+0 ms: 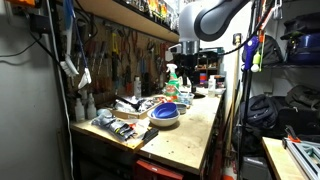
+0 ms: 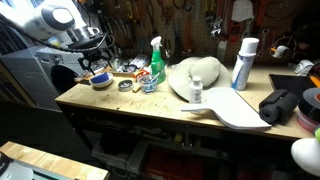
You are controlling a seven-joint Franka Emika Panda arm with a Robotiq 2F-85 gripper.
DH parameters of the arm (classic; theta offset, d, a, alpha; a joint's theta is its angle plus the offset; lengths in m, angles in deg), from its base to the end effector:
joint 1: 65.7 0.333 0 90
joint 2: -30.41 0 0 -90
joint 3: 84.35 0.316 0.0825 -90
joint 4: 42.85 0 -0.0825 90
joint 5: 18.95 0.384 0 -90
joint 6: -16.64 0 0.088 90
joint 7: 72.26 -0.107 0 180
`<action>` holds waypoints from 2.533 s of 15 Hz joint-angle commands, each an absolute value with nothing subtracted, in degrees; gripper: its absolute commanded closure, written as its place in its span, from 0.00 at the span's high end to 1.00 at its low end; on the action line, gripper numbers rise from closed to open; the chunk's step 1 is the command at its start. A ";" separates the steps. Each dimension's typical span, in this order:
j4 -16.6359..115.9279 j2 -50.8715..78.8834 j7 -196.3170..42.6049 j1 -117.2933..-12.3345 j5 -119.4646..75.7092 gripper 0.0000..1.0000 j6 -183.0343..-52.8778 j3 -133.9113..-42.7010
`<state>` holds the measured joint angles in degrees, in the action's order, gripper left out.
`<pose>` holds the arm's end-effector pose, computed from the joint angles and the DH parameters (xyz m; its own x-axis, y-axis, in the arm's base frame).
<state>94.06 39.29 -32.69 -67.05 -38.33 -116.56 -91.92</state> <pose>0.4772 -0.0812 0.3877 0.7310 0.6741 -0.1056 0.6778 -0.6995 0.2265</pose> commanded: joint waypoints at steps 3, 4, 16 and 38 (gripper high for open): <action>88.37 29.78 -21.27 -67.80 -34.31 1.00 -116.38 -91.46; 87.39 28.76 -18.03 -68.02 -31.82 1.00 -115.69 -91.34; 81.76 24.47 1.39 -70.84 -17.06 1.00 -111.41 -89.37; 82.19 14.17 0.36 -72.54 -25.29 0.34 -128.16 -88.60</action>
<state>82.25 15.34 2.03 -71.81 -23.07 -127.14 -89.06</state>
